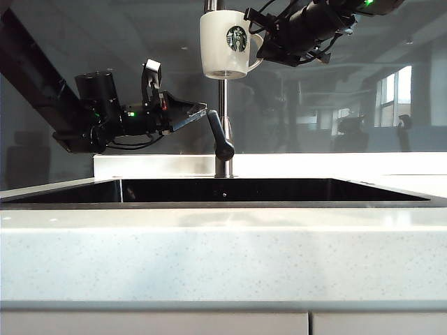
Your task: Pick up the mug next to the sink, go to the faucet to get some water, pour the water into the sink, and finally put the mug back to its place.
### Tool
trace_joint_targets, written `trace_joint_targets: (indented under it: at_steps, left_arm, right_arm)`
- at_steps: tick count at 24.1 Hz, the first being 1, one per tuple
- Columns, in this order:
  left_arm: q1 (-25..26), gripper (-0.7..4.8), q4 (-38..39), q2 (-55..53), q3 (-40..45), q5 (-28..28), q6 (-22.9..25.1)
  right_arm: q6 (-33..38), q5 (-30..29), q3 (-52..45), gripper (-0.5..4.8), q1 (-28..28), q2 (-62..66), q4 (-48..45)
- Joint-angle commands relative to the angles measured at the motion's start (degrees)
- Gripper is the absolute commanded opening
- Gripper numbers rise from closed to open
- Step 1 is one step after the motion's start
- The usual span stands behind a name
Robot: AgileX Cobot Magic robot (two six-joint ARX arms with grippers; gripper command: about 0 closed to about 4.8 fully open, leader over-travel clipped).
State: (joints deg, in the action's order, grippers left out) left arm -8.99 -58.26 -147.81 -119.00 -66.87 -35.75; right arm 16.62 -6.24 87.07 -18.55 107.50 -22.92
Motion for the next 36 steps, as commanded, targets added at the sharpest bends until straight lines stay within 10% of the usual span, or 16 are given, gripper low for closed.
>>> trace_joint_targets:
  at_steps: [1,5,22,36]
  left_arm:
    - [-0.3,1.09,-0.8,0.3,-0.2,-0.3,-1.2]
    - [-0.9,-0.05,-0.7,0.3,-0.2,0.3,-0.9]
    - [-2.1,-0.06,11.5,0.3,-0.1,8.5,12.0]
    - [-1.9,-0.05,10.9,0.3,-0.1,29.8,14.8]
  right_arm:
    - [1.1,0.0,1.0,-0.06,-0.1,-1.0,-4.9]
    - [1.1,0.0,1.0,-0.06,-0.1,-1.0,-5.0]
    - [1.1,0.2,1.0,-0.06,0.3,-1.0,-5.7]
    - [-0.4,0.2,1.0,-0.06,0.3,-1.0,-5.4]
